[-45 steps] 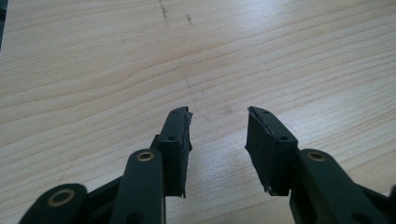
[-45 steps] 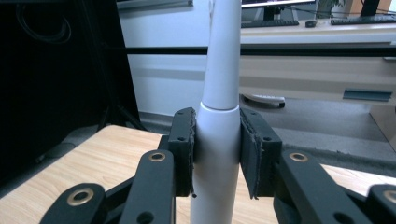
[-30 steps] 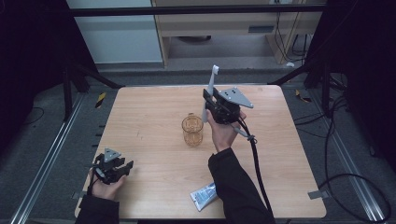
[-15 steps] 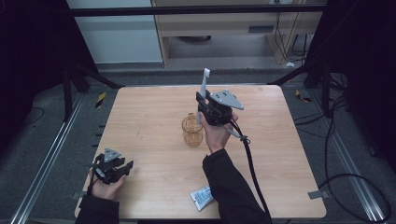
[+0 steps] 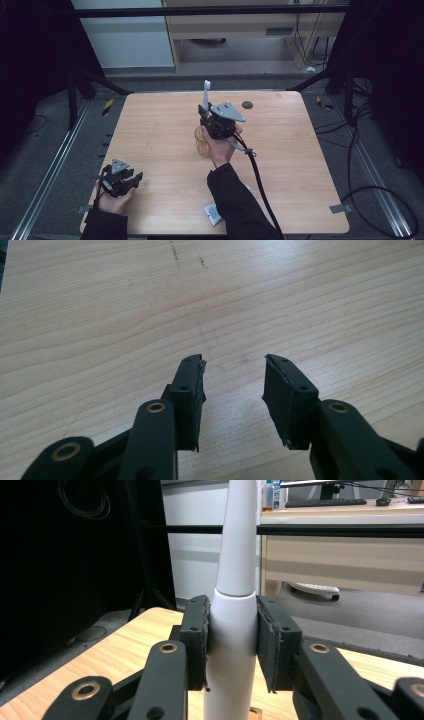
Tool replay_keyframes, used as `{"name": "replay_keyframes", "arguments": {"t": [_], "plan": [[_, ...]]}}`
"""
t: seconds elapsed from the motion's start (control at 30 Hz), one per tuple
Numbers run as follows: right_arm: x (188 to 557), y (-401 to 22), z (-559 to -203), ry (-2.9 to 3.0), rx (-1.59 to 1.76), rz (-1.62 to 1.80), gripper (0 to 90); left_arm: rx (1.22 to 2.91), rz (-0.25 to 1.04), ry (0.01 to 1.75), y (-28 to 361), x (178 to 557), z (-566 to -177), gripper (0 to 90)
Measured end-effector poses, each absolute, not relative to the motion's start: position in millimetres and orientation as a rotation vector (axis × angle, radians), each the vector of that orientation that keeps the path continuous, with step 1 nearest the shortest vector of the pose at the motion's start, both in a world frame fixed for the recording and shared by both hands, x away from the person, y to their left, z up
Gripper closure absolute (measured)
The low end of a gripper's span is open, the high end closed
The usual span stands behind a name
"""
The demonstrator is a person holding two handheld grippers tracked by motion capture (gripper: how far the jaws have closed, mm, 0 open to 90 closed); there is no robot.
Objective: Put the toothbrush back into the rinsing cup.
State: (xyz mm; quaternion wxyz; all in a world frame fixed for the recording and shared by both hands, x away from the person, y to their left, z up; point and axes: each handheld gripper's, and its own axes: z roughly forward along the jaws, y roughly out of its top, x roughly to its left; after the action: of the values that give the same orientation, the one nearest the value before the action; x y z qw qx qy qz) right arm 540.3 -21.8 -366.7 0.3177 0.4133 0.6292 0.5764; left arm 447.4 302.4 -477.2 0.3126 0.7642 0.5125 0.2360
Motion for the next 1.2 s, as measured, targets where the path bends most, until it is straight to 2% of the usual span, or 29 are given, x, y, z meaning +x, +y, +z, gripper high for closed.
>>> {"name": "replay_keyframes", "arguments": {"t": [1.2], "plan": [[548,5,-414,1.703,1.135,1.405,67.8,2.02,0.623,1.351,302,448,-477,58.9]]}}
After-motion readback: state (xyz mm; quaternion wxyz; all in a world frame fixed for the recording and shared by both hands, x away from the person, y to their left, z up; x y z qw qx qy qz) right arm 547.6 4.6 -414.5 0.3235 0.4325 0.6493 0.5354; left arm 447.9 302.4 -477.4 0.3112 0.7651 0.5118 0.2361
